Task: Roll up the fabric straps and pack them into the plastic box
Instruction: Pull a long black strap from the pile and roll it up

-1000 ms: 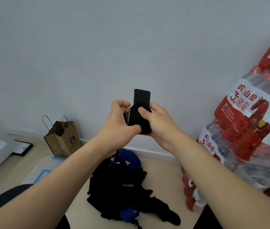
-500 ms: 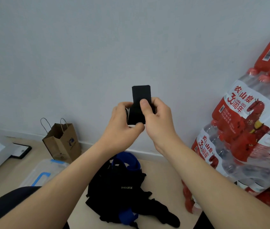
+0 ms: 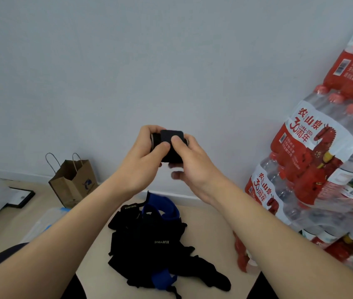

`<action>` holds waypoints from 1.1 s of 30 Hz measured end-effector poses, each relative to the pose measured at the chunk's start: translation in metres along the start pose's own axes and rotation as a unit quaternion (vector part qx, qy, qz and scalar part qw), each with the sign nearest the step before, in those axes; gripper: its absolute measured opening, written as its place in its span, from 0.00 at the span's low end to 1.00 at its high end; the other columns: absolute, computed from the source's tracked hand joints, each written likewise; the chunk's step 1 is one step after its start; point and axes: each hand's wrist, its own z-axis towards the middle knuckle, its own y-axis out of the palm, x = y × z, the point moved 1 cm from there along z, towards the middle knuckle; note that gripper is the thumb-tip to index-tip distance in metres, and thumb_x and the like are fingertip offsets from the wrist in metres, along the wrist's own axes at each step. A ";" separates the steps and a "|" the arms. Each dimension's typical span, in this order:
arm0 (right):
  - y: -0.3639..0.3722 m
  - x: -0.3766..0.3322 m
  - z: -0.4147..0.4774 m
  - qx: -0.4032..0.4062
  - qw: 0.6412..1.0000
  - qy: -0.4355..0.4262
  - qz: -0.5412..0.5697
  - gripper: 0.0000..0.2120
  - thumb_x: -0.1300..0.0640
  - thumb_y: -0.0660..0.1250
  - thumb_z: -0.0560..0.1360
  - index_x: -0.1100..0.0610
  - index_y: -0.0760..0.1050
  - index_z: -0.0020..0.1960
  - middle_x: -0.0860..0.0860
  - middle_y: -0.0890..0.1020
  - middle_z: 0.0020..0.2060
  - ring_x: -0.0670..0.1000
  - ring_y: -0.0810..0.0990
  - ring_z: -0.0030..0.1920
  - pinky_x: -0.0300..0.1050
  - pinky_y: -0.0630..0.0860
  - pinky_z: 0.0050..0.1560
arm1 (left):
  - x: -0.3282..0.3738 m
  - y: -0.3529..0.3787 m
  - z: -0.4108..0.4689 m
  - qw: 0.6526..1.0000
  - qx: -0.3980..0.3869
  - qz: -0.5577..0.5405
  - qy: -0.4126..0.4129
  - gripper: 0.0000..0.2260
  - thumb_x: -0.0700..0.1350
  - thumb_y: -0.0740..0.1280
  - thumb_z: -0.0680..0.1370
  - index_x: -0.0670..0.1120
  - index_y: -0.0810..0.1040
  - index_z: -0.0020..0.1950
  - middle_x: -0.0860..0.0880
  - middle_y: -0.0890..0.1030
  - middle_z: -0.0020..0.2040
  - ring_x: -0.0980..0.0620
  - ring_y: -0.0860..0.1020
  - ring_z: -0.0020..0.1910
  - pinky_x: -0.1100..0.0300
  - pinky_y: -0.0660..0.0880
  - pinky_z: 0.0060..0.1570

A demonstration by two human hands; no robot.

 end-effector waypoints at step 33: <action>0.014 0.120 -0.062 -0.256 0.603 0.074 -0.752 0.13 0.56 0.62 0.84 0.56 0.77 0.66 0.59 0.82 0.62 0.63 0.83 0.60 0.51 0.74 0.50 | -0.144 -0.058 -0.113 0.941 -0.108 0.271 -0.171 0.15 0.47 0.79 0.77 0.51 0.81 0.61 0.50 0.84 0.55 0.50 0.82 0.56 0.53 0.79 0.57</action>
